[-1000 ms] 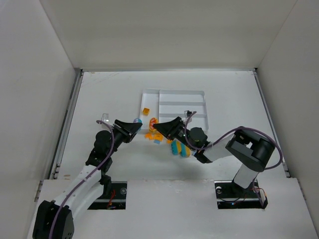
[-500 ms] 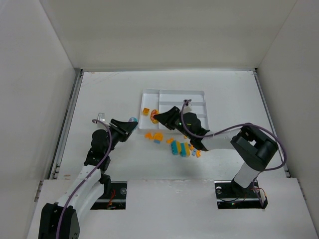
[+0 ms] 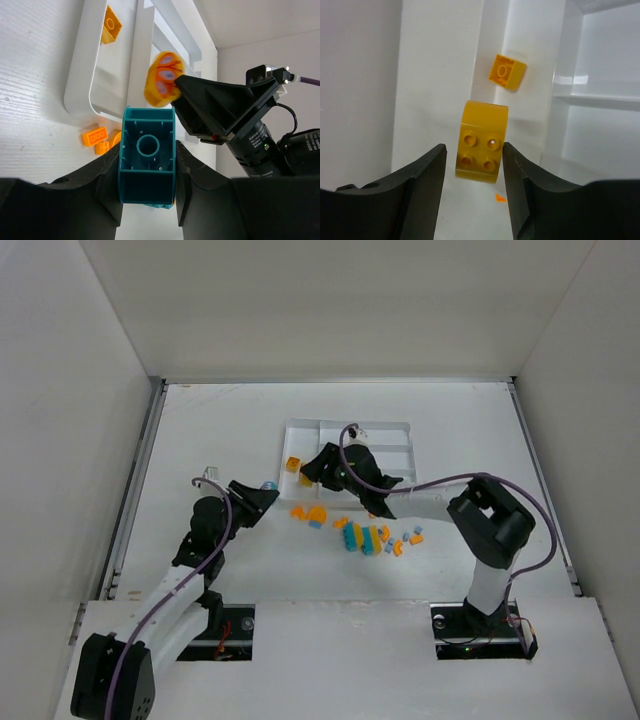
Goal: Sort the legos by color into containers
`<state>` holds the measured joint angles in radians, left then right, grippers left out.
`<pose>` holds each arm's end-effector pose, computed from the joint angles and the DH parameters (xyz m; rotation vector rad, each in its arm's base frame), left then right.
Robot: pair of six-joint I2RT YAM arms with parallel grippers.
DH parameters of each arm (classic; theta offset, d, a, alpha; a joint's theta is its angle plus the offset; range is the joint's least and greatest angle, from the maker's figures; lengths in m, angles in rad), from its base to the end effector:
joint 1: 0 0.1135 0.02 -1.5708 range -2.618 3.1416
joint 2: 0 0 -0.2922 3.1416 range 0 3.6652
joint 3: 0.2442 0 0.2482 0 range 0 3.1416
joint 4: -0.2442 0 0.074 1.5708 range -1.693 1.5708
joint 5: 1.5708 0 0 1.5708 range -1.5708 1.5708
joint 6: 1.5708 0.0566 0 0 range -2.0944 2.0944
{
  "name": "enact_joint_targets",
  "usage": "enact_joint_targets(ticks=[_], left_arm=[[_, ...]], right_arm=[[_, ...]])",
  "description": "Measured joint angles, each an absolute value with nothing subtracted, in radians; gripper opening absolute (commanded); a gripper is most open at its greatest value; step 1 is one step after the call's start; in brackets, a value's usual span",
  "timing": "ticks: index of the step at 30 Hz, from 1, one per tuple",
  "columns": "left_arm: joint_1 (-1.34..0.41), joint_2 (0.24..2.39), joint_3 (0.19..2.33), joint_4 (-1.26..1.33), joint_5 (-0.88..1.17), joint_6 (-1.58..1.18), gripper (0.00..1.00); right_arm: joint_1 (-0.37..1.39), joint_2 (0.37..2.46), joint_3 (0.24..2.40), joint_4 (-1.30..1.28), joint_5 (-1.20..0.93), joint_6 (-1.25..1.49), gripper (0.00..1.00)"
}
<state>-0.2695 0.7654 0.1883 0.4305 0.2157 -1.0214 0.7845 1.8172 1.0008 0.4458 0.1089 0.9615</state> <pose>0.1623 -0.0574 0.2159 -0.5168 1.7788 -1.1172 0.3026 0.2933 0.2153 0.2621 2.0728 1.0216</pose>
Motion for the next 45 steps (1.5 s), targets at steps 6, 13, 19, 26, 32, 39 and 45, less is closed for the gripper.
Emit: enact_joint_targets(ticks=[6,13,19,26,32,39,45], left_arm=[[-0.310,0.797,0.222,0.425,0.168,-0.991,0.16],[-0.408,0.926,0.321,0.422,0.094,-0.947,0.17],[-0.541,1.188,0.540,0.421,0.031,-0.859,0.19],[-0.592,1.518,0.858,0.408,0.015,-0.723,0.20],[-0.576,1.754,1.121,0.345,0.062,-0.631,0.23],[-0.569,1.942,1.364,0.266,0.157,-0.557,0.25],[-0.535,2.056,1.509,0.202,0.239,-0.534,0.26]], right_arm=[[0.769,1.821,1.013,0.405,0.122,0.934,0.69],[0.726,1.645,0.918,0.389,0.162,0.873,0.63],[0.673,1.367,0.729,0.391,0.247,0.798,0.63],[0.662,1.206,0.587,0.344,0.320,0.714,0.65],[0.661,1.127,0.525,0.329,0.330,0.666,0.66],[0.661,1.122,0.511,0.329,0.305,0.631,0.67],[0.660,1.081,0.492,0.329,0.290,0.621,0.69]])
